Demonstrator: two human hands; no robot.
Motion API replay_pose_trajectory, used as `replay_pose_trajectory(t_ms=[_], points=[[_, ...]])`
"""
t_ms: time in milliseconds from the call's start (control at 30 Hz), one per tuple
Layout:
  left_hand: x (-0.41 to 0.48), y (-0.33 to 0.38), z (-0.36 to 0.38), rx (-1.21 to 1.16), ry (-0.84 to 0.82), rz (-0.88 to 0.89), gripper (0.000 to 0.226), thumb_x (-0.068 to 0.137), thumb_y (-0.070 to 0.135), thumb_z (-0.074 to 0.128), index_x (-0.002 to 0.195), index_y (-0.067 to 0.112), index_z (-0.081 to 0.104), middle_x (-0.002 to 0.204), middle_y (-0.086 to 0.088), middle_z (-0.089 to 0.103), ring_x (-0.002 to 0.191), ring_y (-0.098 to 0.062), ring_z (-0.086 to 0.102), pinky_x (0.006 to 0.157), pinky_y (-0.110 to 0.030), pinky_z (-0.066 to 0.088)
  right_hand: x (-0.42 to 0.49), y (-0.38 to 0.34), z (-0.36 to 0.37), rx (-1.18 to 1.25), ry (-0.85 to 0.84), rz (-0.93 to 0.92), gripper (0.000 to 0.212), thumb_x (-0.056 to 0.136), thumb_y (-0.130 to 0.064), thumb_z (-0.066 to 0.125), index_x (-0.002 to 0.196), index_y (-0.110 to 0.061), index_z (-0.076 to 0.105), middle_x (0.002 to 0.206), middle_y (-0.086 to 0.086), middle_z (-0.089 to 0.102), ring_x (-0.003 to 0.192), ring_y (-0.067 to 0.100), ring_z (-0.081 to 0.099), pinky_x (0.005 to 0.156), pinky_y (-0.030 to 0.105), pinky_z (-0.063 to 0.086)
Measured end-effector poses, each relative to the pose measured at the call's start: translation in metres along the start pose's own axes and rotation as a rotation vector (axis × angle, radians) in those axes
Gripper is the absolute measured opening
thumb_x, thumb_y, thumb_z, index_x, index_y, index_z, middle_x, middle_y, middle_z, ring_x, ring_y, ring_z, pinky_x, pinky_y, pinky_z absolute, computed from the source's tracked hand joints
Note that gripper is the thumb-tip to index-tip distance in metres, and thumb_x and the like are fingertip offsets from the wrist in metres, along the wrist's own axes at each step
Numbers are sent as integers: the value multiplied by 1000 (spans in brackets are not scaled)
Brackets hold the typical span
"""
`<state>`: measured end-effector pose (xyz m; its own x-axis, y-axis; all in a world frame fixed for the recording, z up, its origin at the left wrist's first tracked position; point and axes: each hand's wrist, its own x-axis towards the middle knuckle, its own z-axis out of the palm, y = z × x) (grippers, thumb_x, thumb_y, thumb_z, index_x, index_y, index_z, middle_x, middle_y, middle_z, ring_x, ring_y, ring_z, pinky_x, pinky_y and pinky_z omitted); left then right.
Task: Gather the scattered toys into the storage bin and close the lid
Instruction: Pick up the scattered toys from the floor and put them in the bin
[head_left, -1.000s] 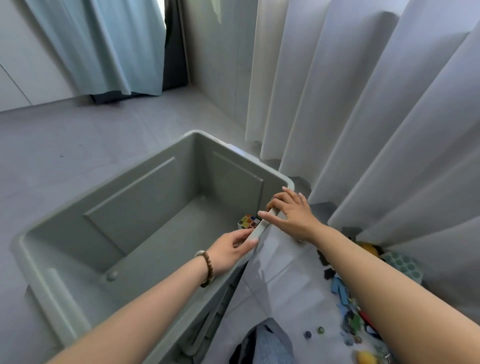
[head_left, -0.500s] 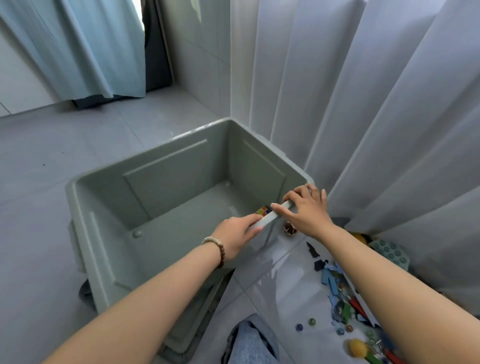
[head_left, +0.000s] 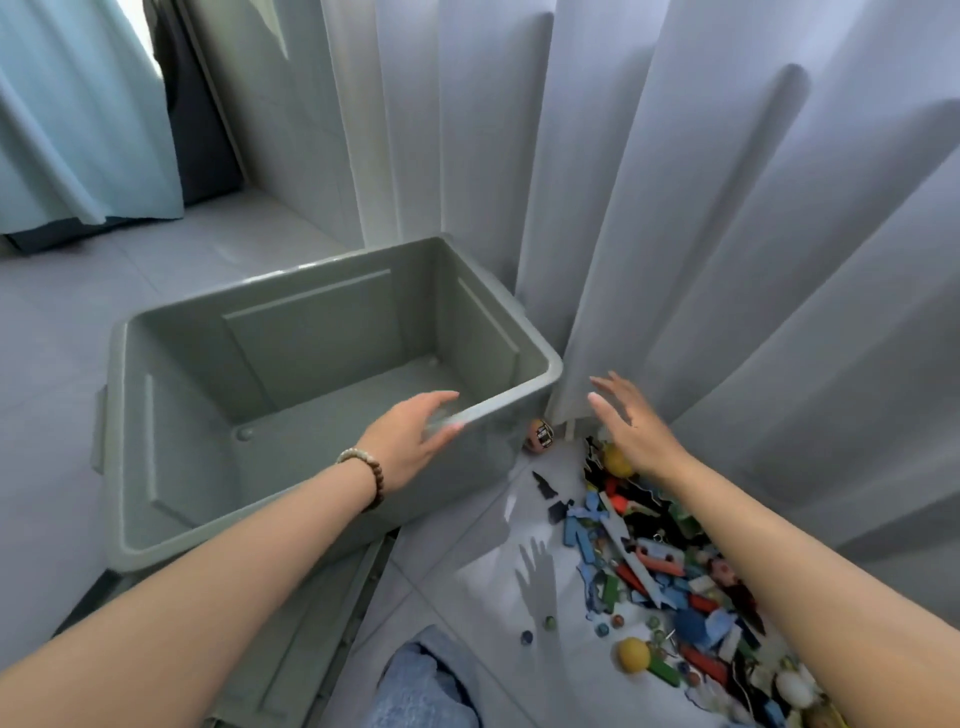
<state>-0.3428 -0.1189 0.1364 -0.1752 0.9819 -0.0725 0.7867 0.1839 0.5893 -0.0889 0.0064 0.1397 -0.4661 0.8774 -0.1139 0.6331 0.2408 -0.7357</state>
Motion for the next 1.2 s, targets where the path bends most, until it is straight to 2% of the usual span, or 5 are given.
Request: replay_pose_trajectory(t_ms=[200, 400, 667, 800, 1200], points=[[20, 104, 47, -83, 41, 291, 36, 95, 39, 45, 126, 22, 51, 121, 6, 58, 110, -9, 55, 100, -29, 42, -47, 77, -51, -3, -12, 174, 48, 96, -44, 37, 140, -22, 38, 151, 2, 30, 140, 16, 25, 112, 29, 18], [62, 104, 145, -79, -323, -114, 61, 94, 46, 42, 145, 18, 23, 148, -4, 36, 132, -22, 41, 104, -29, 34, -58, 146, -51, 19, -51, 308, 67, 81, -64, 43, 138, -29, 39, 149, -1, 34, 134, 18, 36, 112, 38, 31], [150, 53, 242, -206, -264, -237, 74, 90, 50, 48, 149, 22, 12, 155, -8, 17, 142, -23, 22, 116, -35, 21, 19, 213, -5, 94, -50, 199, 49, 90, -39, 56, 135, -23, 44, 128, -12, 41, 119, 0, 34, 92, 8, 21], [175, 27, 281, -77, -290, -247, 77, 92, 46, 47, 150, 17, 6, 158, -6, 10, 145, -22, 12, 118, -33, 15, 65, 248, 28, -89, -102, 87, 55, 92, -38, 54, 142, -25, 35, 151, -3, 31, 139, 14, 27, 113, 25, 20], [168, 17, 283, -10, -244, -194, 65, 77, 42, 71, 132, 23, 41, 127, -1, 51, 111, -19, 51, 95, -30, 45, 87, 264, 61, -370, 67, 148, 66, 70, -45, 75, 126, -24, 45, 130, -1, 48, 122, 20, 38, 102, 27, 22]])
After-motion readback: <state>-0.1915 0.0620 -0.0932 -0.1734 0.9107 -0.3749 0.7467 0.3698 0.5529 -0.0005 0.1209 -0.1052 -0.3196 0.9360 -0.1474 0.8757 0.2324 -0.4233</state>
